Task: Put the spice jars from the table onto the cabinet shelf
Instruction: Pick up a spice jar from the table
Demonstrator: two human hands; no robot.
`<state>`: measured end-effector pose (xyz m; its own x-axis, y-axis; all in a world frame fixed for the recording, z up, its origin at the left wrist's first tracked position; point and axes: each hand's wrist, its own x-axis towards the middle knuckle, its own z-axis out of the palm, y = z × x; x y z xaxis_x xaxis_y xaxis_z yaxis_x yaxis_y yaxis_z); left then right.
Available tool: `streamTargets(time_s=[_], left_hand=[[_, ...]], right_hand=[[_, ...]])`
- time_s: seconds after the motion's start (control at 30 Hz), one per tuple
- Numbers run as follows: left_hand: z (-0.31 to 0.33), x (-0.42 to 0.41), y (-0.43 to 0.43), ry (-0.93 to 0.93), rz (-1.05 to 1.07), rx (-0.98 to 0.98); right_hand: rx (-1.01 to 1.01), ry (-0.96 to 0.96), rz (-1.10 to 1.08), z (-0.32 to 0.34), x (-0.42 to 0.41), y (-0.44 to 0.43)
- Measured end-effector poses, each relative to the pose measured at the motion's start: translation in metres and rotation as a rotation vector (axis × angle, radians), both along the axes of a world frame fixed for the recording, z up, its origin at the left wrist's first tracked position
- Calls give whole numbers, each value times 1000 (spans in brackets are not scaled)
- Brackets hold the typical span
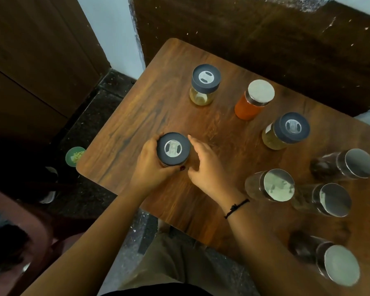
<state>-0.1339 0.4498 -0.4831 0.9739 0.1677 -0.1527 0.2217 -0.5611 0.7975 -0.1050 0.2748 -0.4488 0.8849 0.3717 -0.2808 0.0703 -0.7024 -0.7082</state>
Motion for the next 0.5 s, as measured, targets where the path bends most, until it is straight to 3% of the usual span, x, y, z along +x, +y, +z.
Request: streamTargets(time_s=[0.3,0.5], left_hand=[[-21,-1,4,72,53,-111],[-9,-1,2,61,-24,-172]], right_hand=[[-18,111,42,-11,-1,-8],[40,139,31,-23,-2,-14]])
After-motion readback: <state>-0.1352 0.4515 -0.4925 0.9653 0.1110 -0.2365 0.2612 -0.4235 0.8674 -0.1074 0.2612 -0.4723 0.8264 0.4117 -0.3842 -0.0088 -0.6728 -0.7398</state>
